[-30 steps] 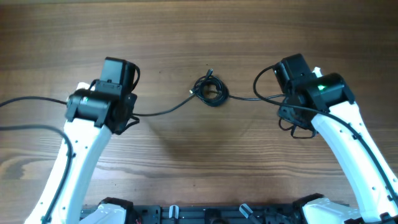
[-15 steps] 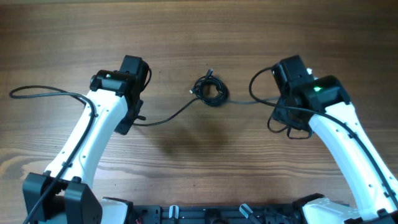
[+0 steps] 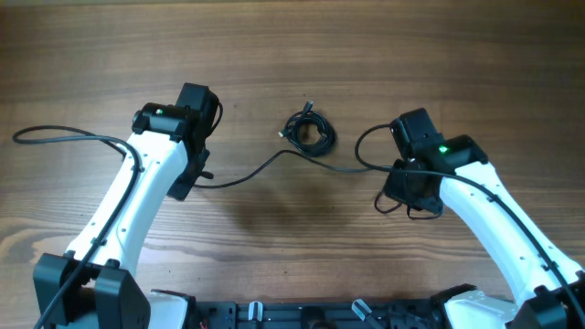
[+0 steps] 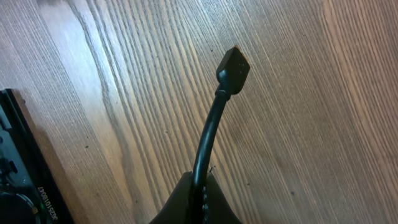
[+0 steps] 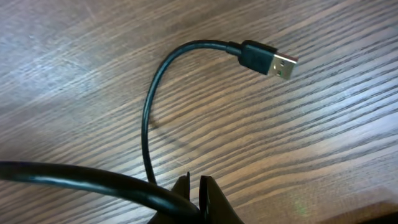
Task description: Untangle cables
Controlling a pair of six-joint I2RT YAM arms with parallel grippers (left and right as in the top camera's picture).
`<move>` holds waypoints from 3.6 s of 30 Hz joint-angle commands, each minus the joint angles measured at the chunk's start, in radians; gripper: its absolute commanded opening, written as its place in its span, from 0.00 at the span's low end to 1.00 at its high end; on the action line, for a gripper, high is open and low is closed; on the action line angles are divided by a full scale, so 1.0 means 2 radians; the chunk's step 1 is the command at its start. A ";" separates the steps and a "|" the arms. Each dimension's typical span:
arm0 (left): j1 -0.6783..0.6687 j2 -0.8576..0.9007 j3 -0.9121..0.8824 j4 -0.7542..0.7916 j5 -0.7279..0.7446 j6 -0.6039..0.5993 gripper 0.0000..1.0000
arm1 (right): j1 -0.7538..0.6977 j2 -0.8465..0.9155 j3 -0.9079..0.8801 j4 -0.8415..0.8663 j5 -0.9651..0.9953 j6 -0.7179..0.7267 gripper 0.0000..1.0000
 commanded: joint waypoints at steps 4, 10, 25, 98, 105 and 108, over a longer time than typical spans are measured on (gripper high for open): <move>0.000 0.005 -0.040 0.011 0.002 0.004 0.04 | -0.002 0.001 -0.006 0.009 -0.006 0.000 0.11; 0.000 0.005 -0.054 0.026 -0.007 0.004 0.04 | -0.002 0.001 -0.006 0.008 -0.006 -0.004 0.28; 0.000 0.005 -0.054 0.035 -0.007 0.004 0.04 | -0.061 0.000 0.117 -0.012 -0.053 -0.117 1.00; 0.000 0.005 -0.054 0.043 -0.047 0.004 0.04 | -0.260 0.003 0.091 0.045 0.127 -0.039 0.04; 0.030 0.005 -0.054 0.039 -0.078 0.000 0.04 | -0.291 0.003 0.091 0.172 0.173 -0.062 0.04; 0.054 0.005 -0.054 0.040 -0.078 0.000 0.04 | -0.291 0.003 0.091 0.186 0.171 -0.065 0.04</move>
